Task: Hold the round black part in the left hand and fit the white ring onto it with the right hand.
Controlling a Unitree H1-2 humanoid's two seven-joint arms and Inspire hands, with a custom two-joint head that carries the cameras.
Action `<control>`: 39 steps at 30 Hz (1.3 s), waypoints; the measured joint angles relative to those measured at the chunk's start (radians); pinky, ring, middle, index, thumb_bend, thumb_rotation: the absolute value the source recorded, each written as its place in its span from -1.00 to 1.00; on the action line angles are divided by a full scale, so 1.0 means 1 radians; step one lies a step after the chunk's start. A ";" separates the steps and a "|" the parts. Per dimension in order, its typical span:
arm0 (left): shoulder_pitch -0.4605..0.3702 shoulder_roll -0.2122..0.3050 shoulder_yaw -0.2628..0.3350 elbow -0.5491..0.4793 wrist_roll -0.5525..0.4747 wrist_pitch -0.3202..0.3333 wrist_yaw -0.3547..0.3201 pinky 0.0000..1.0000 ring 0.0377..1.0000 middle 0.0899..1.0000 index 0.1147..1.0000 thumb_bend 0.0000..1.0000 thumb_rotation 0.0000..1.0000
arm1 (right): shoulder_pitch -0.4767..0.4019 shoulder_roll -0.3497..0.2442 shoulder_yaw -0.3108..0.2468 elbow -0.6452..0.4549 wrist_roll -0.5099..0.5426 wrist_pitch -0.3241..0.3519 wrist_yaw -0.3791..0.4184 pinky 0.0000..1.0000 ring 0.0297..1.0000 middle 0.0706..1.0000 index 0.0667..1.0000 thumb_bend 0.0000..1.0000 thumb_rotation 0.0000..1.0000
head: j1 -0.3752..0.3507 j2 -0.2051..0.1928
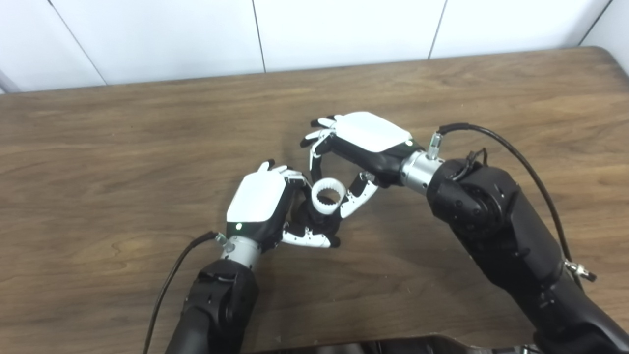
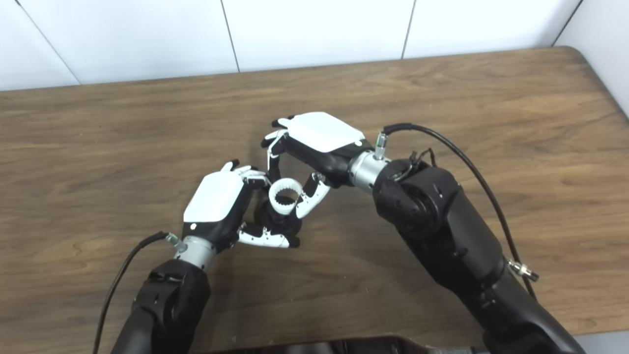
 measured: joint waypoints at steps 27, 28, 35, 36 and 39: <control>0.000 0.001 -0.003 -0.007 0.002 0.006 -0.009 0.99 0.75 0.50 -0.16 0.05 -0.89 | 0.036 0.021 -0.003 0.039 -0.018 -0.071 -0.041 1.00 0.93 0.71 -0.10 0.05 -0.73 | 0.003 0.009; 0.000 0.001 -0.003 -0.009 0.002 0.006 -0.011 0.99 0.75 0.50 -0.16 0.05 -0.89 | 0.037 0.021 -0.003 0.039 -0.017 -0.071 -0.041 1.00 0.93 0.71 -0.10 0.05 -0.73 | 0.003 0.009; 0.000 0.000 -0.003 -0.013 0.005 0.007 -0.023 0.99 0.76 0.50 -0.16 0.05 -0.89 | 0.037 0.022 -0.004 0.038 -0.018 -0.071 -0.040 1.00 0.95 0.72 -0.10 0.05 -0.73 | 0.005 0.014; 0.000 0.000 -0.003 -0.013 0.007 0.007 -0.024 0.99 0.76 0.50 -0.16 0.05 -0.89 | 0.037 0.022 -0.004 0.038 -0.018 -0.071 -0.040 1.00 0.95 0.72 -0.10 0.05 -0.73 | 0.006 0.015; 0.000 -0.001 -0.004 -0.015 0.014 0.008 -0.025 0.99 0.76 0.50 -0.16 0.05 -0.89 | 0.037 0.024 -0.003 0.038 -0.019 -0.071 -0.040 1.00 0.94 0.71 -0.10 0.05 -0.73 | 0.008 0.017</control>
